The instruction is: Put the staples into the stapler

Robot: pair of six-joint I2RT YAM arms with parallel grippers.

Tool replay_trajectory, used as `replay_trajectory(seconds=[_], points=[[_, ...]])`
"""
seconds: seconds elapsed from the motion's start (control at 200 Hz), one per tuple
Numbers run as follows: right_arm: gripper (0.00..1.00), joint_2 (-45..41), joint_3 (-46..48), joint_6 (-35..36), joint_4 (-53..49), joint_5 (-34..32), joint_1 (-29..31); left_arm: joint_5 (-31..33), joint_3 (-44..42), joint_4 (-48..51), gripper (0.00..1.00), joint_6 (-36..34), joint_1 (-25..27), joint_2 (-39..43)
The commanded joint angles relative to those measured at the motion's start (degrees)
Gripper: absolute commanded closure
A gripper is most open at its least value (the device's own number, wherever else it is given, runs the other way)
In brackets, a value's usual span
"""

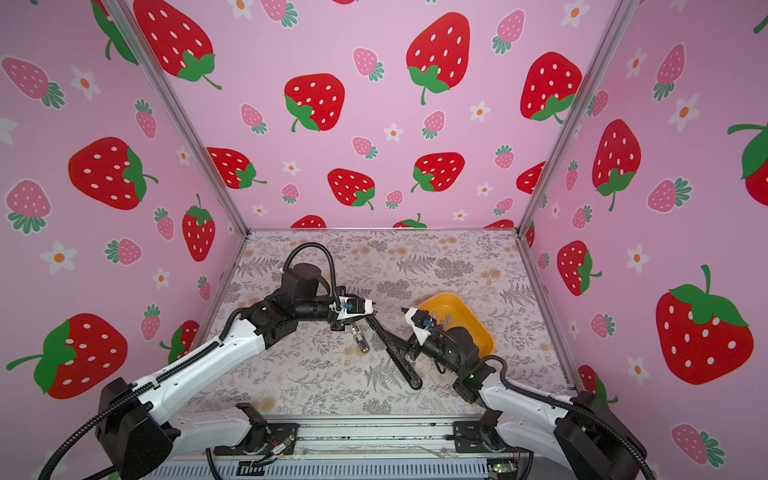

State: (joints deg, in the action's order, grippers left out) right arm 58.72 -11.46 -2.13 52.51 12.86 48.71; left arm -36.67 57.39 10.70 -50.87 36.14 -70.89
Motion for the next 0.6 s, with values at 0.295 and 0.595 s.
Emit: replay_trajectory(seconds=[0.295, 0.595], points=[[0.25, 2.33, -7.32, 7.19, -0.44, 6.4, 3.92, -16.02, 4.41, 7.24, 1.0, -6.19, 0.46, -1.97], [0.37, 6.21, -11.61, 6.99, -5.85, 6.2, 5.57, -16.33, 4.46, 6.82, 1.0, -5.62, 1.75, -2.39]])
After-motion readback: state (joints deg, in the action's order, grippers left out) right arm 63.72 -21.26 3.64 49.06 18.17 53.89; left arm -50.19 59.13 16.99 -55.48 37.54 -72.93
